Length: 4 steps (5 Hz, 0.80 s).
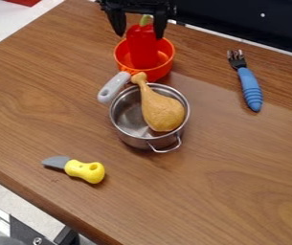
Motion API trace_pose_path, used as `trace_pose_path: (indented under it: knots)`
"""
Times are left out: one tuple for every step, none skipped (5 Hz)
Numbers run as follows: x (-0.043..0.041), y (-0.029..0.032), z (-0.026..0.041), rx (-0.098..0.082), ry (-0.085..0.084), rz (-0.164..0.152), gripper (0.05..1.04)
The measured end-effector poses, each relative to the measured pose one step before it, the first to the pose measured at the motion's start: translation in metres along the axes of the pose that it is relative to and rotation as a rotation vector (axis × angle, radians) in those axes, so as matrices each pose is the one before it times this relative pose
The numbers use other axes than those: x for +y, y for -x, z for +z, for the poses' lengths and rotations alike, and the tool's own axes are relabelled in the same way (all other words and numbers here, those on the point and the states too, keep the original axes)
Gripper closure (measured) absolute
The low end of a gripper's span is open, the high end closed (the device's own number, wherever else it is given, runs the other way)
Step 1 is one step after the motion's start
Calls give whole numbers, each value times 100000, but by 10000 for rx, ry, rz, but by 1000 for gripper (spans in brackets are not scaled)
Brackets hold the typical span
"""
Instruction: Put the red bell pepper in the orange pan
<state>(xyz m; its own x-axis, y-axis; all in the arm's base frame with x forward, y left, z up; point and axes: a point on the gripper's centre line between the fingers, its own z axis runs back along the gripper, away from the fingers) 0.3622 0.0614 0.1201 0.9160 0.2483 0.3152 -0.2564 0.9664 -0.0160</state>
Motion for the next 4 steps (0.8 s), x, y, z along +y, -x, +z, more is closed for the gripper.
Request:
trace_pose_path:
  knots:
    - [-149,610,2736,-189,378,-394,101]
    - [-764,2234,1098,336,420,-639,100]
    - [-1369,1658,315,312,152,-736,100]
    - [-2130,1028,-942,317,121,-924,100]
